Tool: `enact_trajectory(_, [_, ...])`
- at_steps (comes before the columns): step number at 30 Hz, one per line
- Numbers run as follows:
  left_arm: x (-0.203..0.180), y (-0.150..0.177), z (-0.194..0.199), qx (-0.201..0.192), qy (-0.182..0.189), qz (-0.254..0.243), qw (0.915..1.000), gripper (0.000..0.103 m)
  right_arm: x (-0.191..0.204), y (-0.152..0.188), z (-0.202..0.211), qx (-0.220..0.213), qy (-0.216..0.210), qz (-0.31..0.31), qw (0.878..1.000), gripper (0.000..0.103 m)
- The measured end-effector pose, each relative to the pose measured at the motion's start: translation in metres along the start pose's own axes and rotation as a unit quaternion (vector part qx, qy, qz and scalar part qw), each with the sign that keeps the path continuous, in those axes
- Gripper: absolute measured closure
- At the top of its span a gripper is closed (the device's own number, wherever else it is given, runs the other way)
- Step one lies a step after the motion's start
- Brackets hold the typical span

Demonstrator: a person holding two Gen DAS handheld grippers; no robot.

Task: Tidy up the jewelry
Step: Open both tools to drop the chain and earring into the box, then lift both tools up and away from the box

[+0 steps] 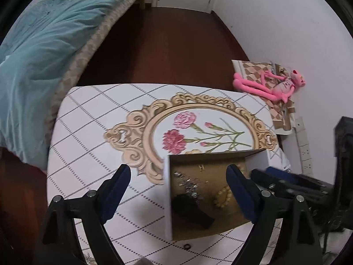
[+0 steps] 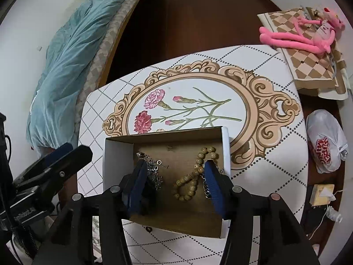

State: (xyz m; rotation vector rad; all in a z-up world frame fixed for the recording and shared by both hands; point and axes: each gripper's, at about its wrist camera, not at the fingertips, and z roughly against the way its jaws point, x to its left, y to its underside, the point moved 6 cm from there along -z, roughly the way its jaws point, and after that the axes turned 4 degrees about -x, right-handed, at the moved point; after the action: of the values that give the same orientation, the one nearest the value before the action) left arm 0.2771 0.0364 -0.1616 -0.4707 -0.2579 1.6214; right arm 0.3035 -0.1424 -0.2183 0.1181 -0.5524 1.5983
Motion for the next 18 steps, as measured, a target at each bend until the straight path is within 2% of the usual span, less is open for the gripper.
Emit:
enact_trajectory(3, [0.007, 0.009, 0.006, -0.016, -0.025, -0.007, 0.9995, 0.001, -0.001, 0.003, 0.010, -0.020, 0.044, 0.019, 0.999, 0.047])
enact_trajectory(7, [0.011, 0.019, 0.013, -0.040, -0.053, -0.017, 0.9977, 0.001, -0.003, 0.011, 0.024, -0.047, 0.116, 0.051, 0.991, 0.047])
enact_trajectory(8, [0.012, 0.023, 0.015, -0.045, -0.063, -0.021, 0.9968, 0.001, -0.004, 0.014, 0.026, -0.051, 0.126, 0.056, 0.989, 0.041])
enact_trajectory(9, [0.013, 0.026, 0.016, -0.048, -0.071, -0.022, 0.9961, 0.001, -0.006, 0.017, 0.029, -0.055, 0.140, 0.059, 0.987, 0.022])
enact_trajectory(11, [0.013, 0.033, 0.018, -0.051, -0.077, -0.024, 0.9954, 0.001, -0.007, 0.024, 0.032, -0.061, 0.158, 0.066, 0.983, 0.002])
enact_trajectory(14, [0.011, 0.044, 0.021, -0.050, -0.075, -0.019, 0.9958, 0.000, -0.009, 0.037, 0.037, -0.071, 0.193, 0.082, 0.975, 0.002])
enact_trajectory(18, [0.005, 0.054, 0.031, -0.055, -0.070, -0.018, 0.9959, 0.000, -0.010, 0.051, 0.049, -0.085, 0.202, 0.077, 0.973, 0.002])
